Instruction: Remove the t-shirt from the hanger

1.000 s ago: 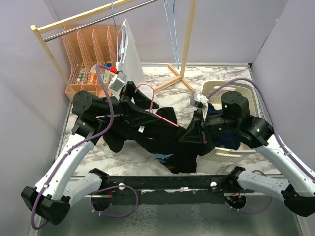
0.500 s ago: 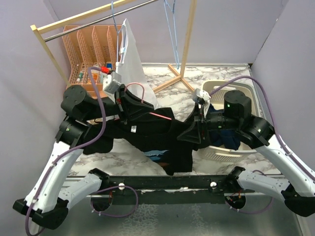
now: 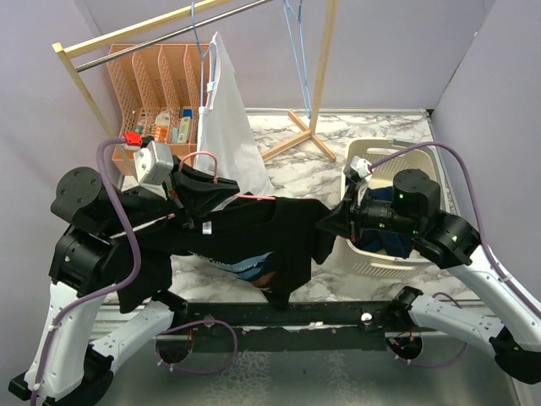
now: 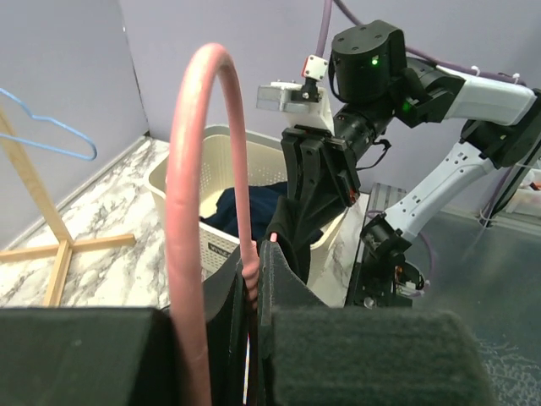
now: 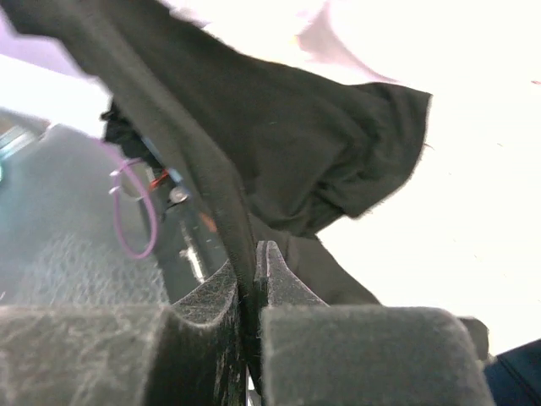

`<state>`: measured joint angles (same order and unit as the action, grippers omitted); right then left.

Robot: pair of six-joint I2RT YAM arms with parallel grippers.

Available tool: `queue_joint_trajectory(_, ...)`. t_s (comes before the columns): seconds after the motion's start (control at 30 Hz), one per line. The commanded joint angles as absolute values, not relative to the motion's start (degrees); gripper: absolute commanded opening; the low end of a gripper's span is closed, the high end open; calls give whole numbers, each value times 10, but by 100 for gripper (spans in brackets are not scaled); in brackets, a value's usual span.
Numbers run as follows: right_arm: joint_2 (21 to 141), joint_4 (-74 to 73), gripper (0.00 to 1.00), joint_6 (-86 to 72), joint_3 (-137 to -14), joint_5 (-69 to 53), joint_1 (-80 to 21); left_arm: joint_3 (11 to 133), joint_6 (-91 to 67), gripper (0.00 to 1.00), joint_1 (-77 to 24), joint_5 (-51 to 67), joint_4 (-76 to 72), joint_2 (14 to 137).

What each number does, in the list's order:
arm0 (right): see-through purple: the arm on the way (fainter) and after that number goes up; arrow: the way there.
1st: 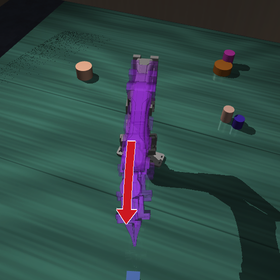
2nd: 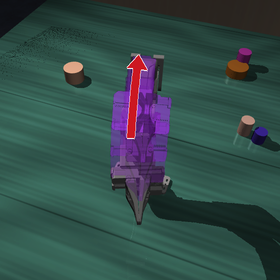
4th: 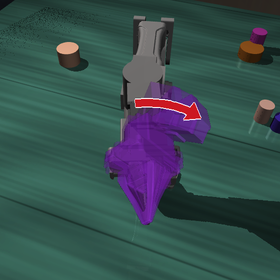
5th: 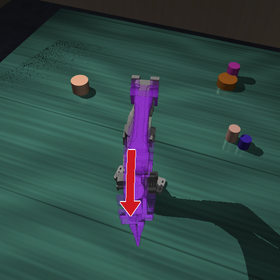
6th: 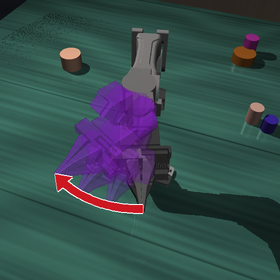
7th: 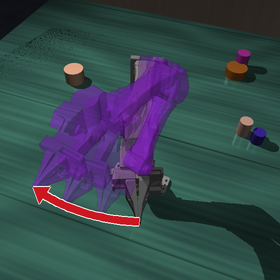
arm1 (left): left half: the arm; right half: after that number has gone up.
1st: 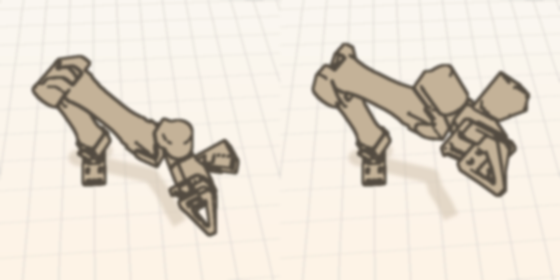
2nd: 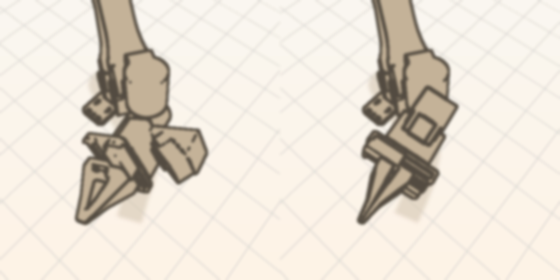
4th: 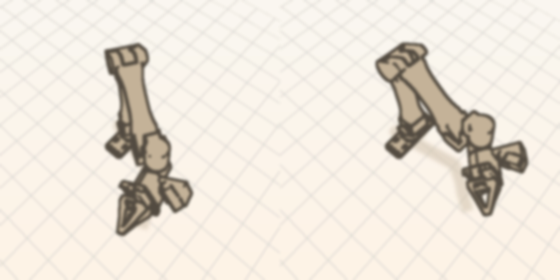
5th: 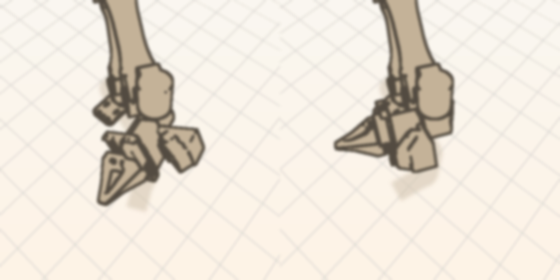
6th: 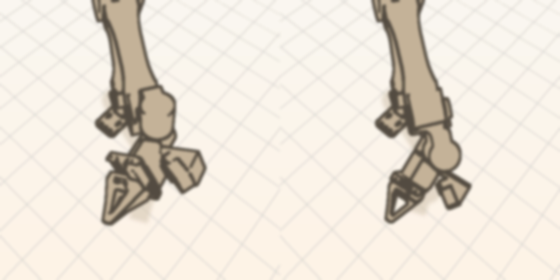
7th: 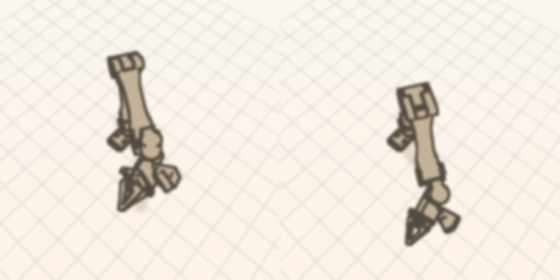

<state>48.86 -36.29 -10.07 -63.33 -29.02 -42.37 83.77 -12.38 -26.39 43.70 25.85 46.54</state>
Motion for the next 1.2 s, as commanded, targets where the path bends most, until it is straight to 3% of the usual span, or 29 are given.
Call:
queue_joint_trajectory(0.0, 488, -388, 1, -154, -651, -77, -425, 830, -114, 0, -264, 400, 253, 457)
queue_joint_trajectory(0.27, 480, -480, 1, -284, -688, 321, -424, 823, -113, 0, -264, 393, 255, 430)
queue_joint_trajectory(0.43, 511, -534, 1, -324, -673, 380, -424, 811, -119, 0, -264, 387, 225, 403)
queue_joint_trajectory(0.6, 531, -508, 1, -310, -650, 311, -424, 804, -134, 0, -264, 370, 189, 380)
queue_joint_trajectory(0.87, 501, -360, 2, -175, -614, -70, -424, 766, -173, 0, -264, 377, 120, 366)
queue_joint_trajectory(1.0, 492, -354, 35, -153, -622, -188, -425, 729, -189, 0, -264, 375, 91, 370)
queue_joint_trajectory(1.17, 458, -373, 48, -135, -646, -188, -424, 706, -193, 0, -264, 392, 88, 389)
